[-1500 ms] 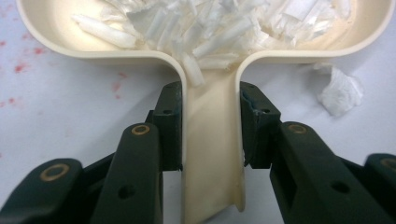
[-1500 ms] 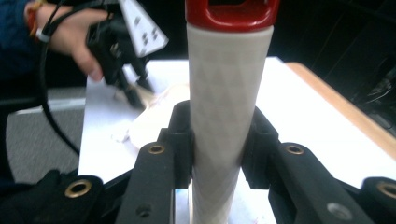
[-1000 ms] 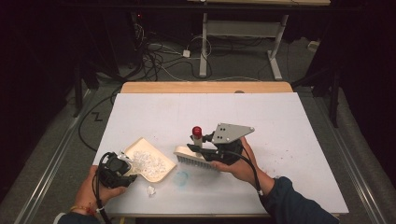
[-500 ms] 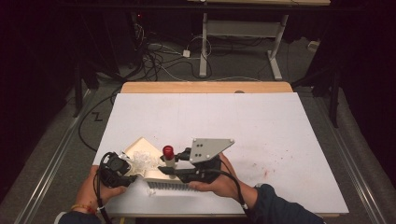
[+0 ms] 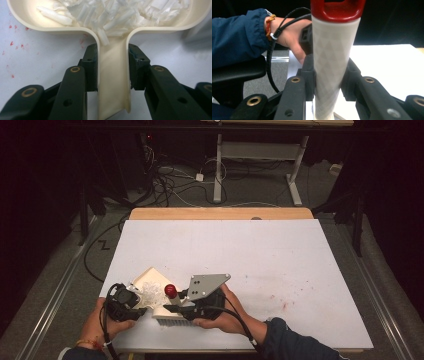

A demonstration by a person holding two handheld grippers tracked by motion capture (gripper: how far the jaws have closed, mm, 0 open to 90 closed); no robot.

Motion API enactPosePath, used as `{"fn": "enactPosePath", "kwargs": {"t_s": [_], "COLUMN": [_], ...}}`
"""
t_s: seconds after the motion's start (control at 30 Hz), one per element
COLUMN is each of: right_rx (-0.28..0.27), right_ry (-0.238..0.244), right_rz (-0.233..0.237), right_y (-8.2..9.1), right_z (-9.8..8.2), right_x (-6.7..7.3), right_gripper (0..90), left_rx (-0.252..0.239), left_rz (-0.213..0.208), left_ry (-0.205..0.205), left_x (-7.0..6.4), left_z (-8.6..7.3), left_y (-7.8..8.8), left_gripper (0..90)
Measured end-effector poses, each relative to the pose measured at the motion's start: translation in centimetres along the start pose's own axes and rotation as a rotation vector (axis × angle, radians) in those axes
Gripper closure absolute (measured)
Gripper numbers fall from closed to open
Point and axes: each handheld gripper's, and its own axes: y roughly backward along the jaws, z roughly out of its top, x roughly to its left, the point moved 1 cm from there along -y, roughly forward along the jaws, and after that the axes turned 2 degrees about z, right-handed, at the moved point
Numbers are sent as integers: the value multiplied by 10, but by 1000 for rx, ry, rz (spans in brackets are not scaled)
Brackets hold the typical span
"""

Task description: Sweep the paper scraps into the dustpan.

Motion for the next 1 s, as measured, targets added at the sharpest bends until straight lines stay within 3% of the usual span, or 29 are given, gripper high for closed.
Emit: {"fn": "enactPosePath", "kwargs": {"t_s": [0.3,0.7,0.87,1.0], "right_rx": [87,107,34,-27], "right_ry": [17,-4,-27,-39], "right_rz": [-62,-250,-207,-130], "right_y": [28,65,76,76], "right_z": [-1,-21,-21,-13], "right_x": [-12,-45,-42,-29], "right_gripper": [701,701,701,700], "left_rx": [3,13,13,13], "left_rz": [7,6,5,3], "left_ry": [4,-16,-13,-12], "left_x": [-1,-2,-1,0], "left_z": [1,-2,-3,-4], "left_y": [0,2,2,2], "left_gripper": [631,630,630,630]}}
